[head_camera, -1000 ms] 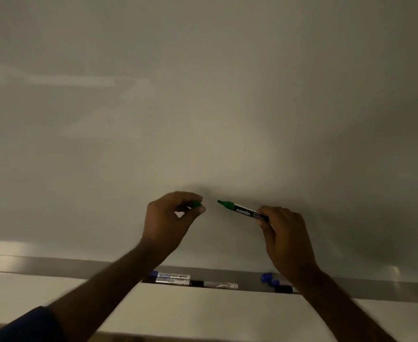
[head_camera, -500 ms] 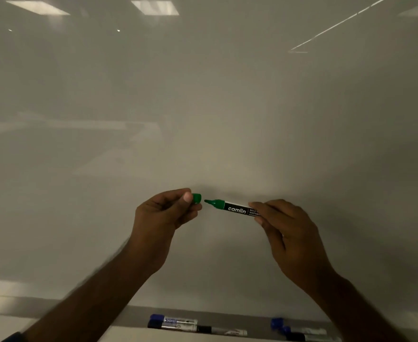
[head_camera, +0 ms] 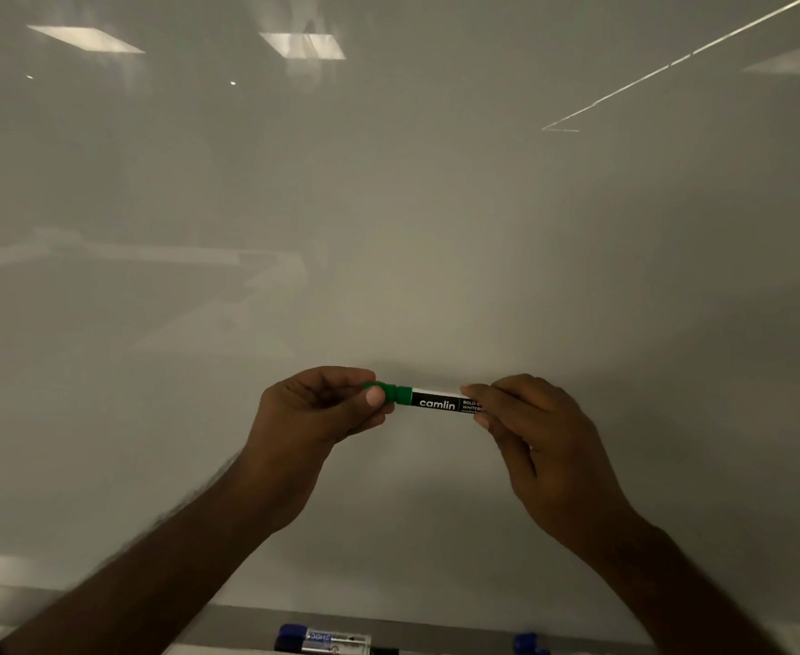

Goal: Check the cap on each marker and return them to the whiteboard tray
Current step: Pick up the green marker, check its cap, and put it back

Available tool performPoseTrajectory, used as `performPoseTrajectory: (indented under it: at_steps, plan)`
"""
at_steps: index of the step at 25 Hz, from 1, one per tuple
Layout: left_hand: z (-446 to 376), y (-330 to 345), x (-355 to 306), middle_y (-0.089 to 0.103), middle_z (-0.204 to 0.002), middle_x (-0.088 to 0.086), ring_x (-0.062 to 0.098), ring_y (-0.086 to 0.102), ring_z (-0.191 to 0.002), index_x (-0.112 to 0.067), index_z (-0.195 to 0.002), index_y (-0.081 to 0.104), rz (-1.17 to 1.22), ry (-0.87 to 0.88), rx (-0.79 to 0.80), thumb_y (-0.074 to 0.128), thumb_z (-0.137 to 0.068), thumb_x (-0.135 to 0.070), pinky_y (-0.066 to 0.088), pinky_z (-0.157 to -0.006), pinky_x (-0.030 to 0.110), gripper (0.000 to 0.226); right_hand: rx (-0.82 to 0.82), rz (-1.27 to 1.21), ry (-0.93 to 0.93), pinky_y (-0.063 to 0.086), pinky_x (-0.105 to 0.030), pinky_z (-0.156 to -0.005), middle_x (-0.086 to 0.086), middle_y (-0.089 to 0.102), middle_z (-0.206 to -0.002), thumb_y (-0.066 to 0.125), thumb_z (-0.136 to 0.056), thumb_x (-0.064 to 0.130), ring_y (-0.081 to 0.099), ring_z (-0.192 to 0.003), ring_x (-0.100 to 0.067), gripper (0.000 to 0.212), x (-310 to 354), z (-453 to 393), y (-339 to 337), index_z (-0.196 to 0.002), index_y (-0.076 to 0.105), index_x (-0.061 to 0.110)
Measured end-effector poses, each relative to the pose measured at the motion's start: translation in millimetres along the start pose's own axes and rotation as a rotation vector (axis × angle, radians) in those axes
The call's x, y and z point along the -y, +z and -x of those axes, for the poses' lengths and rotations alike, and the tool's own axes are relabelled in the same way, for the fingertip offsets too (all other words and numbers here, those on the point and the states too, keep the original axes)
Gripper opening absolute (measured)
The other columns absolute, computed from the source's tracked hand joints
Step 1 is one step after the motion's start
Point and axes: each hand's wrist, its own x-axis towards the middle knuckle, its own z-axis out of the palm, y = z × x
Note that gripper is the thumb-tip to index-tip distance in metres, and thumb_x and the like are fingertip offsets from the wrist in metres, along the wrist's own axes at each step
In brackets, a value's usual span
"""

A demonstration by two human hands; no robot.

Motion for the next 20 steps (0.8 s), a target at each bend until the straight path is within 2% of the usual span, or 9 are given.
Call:
performPoseTrajectory:
  at_steps: [3,6,8,12,17,20]
  plan:
    - [2.0,-0.9,-5.1,0.075,-0.083,0.017,0.029,0.072,-0.076,-0.005,-0.095,0.072,-0.173,-0.023,0.084,0.073,-0.067,-0.012,0.057,-0.065,0.025,0.029,0.028,-0.056,0.028,0.047,-0.030,-0.073,0.000,0.061,-0.095,0.050,-0.093,0.017,0.055,-0.085,-0.016,0.028,-0.7,-2.6,-3.3,-0.118,0.063,0.012]
    - [2.9,-1.0,-11.2,0.074,-0.070,0.008,0.018,0.069,-0.061,-0.014,-0.084,0.076,-0.565,0.031,0.168,0.070,-0.081,-0.012,0.054,-0.056,0.021,0.007,0.103,-0.077,0.045,0.040,-0.015,-0.074,0.000,0.060,-0.094,0.051,-0.092,0.016,0.051,-0.084,-0.007,0.029,-3.0,-2.6,-5.8,-0.118,0.063,0.010]
    - [3.6,0.8,-11.2,0.072,-0.064,0.004,0.012,0.065,-0.051,-0.017,-0.081,0.076,-0.714,0.081,0.166,0.065,-0.086,-0.008,0.051,-0.053,0.017,0.015,0.140,-0.107,0.053,0.035,-0.008,-0.072,0.001,0.060,-0.091,0.051,-0.091,0.017,0.048,-0.080,-0.002,0.028,-3.5,-2.4,-6.6,-0.115,0.064,0.010]
    - [5.9,8.6,-7.4,0.069,-0.060,0.003,0.008,0.059,-0.044,-0.018,-0.077,0.074,-0.784,0.149,0.160,0.061,-0.087,-0.005,0.047,-0.050,0.015,0.021,0.155,-0.139,0.050,0.043,-0.020,-0.068,-0.001,0.060,-0.085,0.051,-0.092,0.017,0.054,-0.077,-0.013,0.024,-3.7,-2.0,-6.4,-0.110,0.066,0.010]
    - [2.6,9.4,3.0,0.070,-0.062,0.003,0.009,0.060,-0.047,-0.022,-0.079,0.074,-0.787,0.176,0.183,0.062,-0.087,-0.005,0.049,-0.053,0.017,0.022,0.144,-0.152,0.063,0.039,-0.016,-0.066,0.001,0.058,-0.083,0.050,-0.092,0.018,0.052,-0.074,-0.010,0.024,-9.3,3.0,-3.7,-0.109,0.066,0.010]
    - [-1.1,5.5,14.2,0.073,-0.068,0.001,0.010,0.065,-0.054,-0.026,-0.084,0.074,-0.801,0.166,0.181,0.065,-0.085,-0.008,0.053,-0.059,0.019,0.021,0.160,-0.153,0.074,0.042,-0.021,-0.066,0.000,0.059,-0.084,0.052,-0.092,0.018,0.053,-0.076,-0.012,0.024,-17.4,8.9,1.3,-0.110,0.066,0.013]
